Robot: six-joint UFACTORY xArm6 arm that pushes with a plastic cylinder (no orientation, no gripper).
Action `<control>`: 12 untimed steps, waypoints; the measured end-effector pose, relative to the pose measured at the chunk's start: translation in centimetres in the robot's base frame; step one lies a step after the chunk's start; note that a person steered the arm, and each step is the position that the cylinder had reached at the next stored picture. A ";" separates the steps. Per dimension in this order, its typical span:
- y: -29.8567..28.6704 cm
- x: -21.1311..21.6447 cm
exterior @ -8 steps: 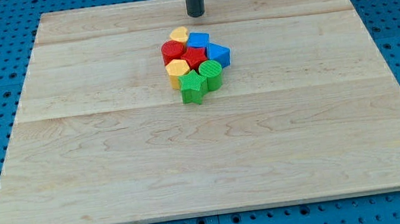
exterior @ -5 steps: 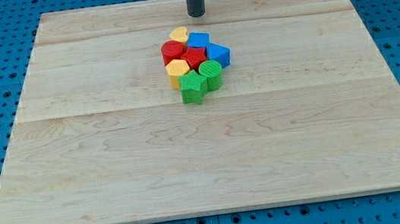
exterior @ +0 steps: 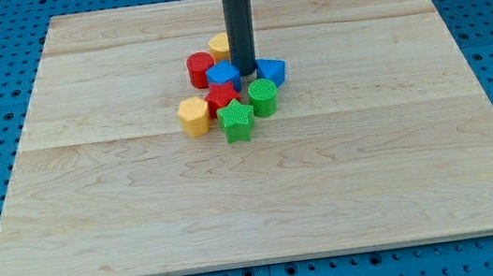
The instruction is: Place the green blocks horizontally at the right bottom of the board
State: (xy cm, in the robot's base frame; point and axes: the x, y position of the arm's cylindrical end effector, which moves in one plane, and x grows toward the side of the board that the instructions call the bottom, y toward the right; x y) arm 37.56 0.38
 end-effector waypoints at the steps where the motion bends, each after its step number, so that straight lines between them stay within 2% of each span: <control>1: -2.0 3.9; 2: -3.6 6.3; 3: 0.9 6.5; 4: -1.3 3.5; 5: 5.0 7.0; 6: 8.6 11.0; 7: 4.3 7.5; 8: 9.1 5.4; 9: 11.8 10.4; 10: 12.1 10.4; 11: 12.2 8.0; 12: 15.6 11.6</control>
State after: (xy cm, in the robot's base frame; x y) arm 49.18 16.02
